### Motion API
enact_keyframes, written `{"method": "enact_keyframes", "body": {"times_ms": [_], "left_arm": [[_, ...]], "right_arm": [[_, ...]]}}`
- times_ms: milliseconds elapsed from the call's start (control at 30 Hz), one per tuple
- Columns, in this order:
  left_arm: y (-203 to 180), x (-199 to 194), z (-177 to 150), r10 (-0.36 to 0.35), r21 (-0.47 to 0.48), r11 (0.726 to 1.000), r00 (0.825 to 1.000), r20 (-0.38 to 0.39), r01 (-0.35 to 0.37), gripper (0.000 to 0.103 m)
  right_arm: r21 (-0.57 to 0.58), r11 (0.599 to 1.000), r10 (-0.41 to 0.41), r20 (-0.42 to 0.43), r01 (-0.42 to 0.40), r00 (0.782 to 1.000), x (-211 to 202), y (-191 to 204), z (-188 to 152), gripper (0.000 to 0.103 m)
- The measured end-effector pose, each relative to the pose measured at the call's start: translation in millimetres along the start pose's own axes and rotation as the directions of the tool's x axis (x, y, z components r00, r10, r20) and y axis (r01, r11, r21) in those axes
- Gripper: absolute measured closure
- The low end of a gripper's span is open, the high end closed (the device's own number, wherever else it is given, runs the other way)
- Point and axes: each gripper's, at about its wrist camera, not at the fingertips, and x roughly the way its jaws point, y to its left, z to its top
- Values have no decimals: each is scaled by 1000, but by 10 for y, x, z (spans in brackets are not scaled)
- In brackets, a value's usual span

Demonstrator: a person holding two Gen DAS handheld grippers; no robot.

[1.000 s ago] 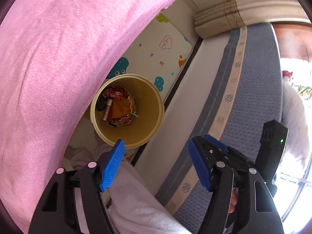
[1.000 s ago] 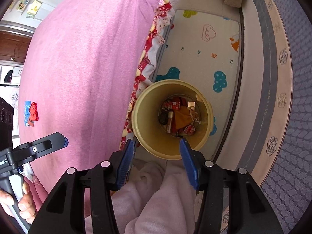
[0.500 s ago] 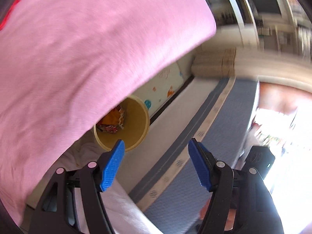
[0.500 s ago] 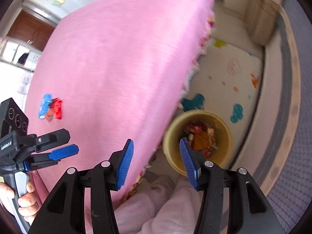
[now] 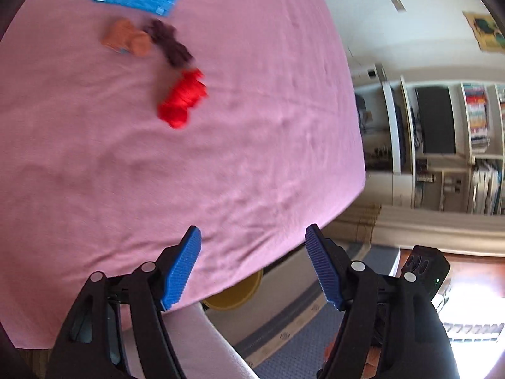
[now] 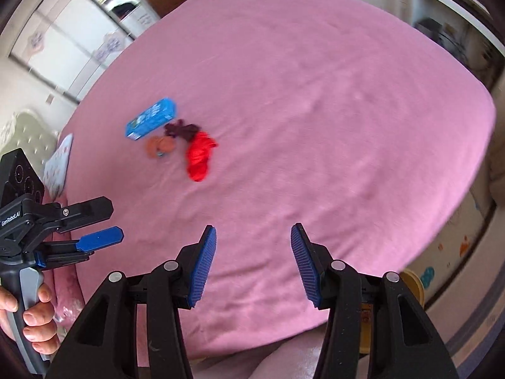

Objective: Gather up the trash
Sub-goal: 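Return both open tools over the remaining items on the bed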

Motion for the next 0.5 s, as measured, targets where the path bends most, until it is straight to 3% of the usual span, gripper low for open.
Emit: {"method": "enact_keyframes", "body": {"times_ms": [233, 500], "left_arm": [[739, -356, 304, 55, -142, 989, 995, 83, -43, 35], [1094, -219, 740, 69, -289, 957, 989, 128, -29, 34]], "right_arm": [[-97, 994, 33, -79, -41, 996, 499, 505, 372, 54], [-176, 983, 18, -172, -49, 985, 1217, 720, 805, 51]]}}
